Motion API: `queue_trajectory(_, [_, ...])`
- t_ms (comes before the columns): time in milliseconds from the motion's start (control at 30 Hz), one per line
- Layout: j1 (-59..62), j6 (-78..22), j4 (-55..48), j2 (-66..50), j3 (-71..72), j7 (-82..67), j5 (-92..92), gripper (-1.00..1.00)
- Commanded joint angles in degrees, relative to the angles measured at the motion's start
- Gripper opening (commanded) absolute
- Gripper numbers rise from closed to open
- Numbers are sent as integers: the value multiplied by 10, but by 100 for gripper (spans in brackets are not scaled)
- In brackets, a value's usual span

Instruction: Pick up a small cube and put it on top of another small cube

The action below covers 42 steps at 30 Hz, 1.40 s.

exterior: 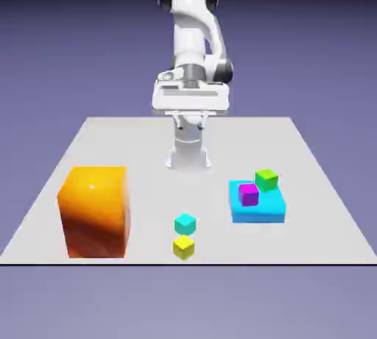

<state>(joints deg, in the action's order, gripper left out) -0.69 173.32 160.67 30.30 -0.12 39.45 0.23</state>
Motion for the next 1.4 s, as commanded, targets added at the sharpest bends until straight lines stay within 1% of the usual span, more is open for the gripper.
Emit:
queue_trajectory(0, [0,-6,-3,-20,-1,-25,2,0])
queue_trajectory(567, [0,-103,-49,-352,-17,-449,35,0])
queue_trajectory(633, [0,-107,-51,-366,-18,-467,36,0])
queue_trajectory(867, [22,6,-80,-507,10,-486,60,0])
queue_trajectory(900, [22,6,-80,-507,10,-486,60,-100])
queue_trajectory(933, [22,6,-80,-507,10,-486,60,-100])
queue_trajectory(1167, [-4,-110,-51,-362,-17,-469,36,-100])
queue_trajectory(1367, [-128,-235,-56,-244,18,-561,36,-100])
